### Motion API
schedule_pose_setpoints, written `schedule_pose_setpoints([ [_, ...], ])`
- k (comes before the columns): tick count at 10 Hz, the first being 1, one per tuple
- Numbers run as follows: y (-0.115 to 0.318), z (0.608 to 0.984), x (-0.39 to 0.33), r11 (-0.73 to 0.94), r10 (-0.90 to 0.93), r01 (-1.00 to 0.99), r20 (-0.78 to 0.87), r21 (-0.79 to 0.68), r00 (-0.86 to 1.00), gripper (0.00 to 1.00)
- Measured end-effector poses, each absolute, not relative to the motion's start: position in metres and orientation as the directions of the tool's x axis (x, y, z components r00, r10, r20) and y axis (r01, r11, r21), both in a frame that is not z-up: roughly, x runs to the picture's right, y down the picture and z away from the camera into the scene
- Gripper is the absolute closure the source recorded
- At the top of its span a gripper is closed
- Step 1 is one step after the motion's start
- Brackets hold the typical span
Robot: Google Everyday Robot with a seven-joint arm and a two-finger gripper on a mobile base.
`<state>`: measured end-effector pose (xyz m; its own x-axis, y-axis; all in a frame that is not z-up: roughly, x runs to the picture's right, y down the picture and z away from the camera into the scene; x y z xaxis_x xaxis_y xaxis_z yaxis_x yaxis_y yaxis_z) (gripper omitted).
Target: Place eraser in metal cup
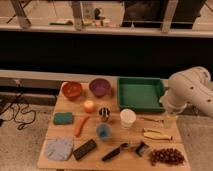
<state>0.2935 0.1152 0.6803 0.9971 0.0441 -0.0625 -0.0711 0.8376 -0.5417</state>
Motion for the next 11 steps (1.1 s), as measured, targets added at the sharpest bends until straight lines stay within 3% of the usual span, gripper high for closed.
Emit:
schedule_pose_setpoints([
  [11, 0.1207, 0.6774, 0.284, 0.824, 0.041, -0.04, -0.011, -0.565, 0.999, 0.2],
])
